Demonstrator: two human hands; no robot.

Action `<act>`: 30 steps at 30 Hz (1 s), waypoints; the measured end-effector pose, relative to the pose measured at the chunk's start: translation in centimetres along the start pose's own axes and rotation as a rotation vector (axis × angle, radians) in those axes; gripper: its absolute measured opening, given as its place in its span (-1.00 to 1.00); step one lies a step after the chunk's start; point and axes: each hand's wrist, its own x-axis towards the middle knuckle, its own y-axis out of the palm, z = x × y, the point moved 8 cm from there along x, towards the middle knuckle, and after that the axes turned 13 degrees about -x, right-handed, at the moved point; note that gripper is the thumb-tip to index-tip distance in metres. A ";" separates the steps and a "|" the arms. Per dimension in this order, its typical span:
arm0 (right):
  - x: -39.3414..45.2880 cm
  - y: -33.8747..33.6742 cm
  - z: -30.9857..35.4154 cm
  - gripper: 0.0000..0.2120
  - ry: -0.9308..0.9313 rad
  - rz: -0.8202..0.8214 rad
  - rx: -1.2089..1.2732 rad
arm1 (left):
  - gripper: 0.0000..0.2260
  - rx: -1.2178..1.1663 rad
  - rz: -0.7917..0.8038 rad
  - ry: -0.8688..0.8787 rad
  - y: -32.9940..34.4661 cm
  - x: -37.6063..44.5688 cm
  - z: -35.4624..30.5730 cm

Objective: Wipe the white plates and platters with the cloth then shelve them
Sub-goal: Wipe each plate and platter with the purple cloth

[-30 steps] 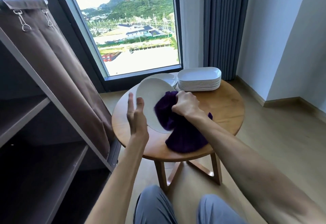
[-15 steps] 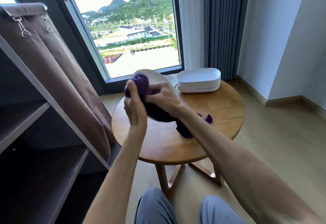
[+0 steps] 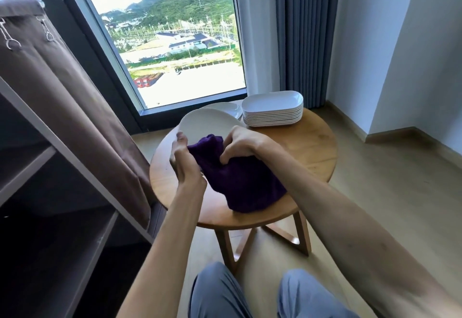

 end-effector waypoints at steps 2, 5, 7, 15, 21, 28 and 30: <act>0.3 -0.2 -0.6 -0.90 0.039 -0.001 -0.028 | -0.74 0.054 0.011 -0.016 -0.5 -0.2 0.5; 0.8 0.0 -1.1 -0.88 0.066 -0.026 -0.002 | -0.77 0.031 0.010 -0.110 -1.0 -0.6 1.5; 1.1 0.1 -1.8 -0.87 0.092 -0.058 0.020 | -0.74 -0.015 -0.003 -0.157 -1.2 -0.6 1.9; 0.5 -0.5 -4.0 -0.84 0.227 -0.560 -0.065 | -0.70 0.129 0.086 0.144 -1.7 -1.7 0.5; 0.5 -4.6 0.1 -0.94 0.050 -0.834 0.294 | -0.69 0.256 0.200 0.230 0.5 -3.1 0.5; 0.8 -0.6 5.4 -0.90 -0.339 -0.375 0.611 | -0.52 -0.038 0.125 0.143 2.1 -0.3 -1.2; 0.8 0.3 5.4 -0.93 -0.294 -0.275 0.531 | -0.50 -0.138 0.123 0.099 1.8 1.0 -1.5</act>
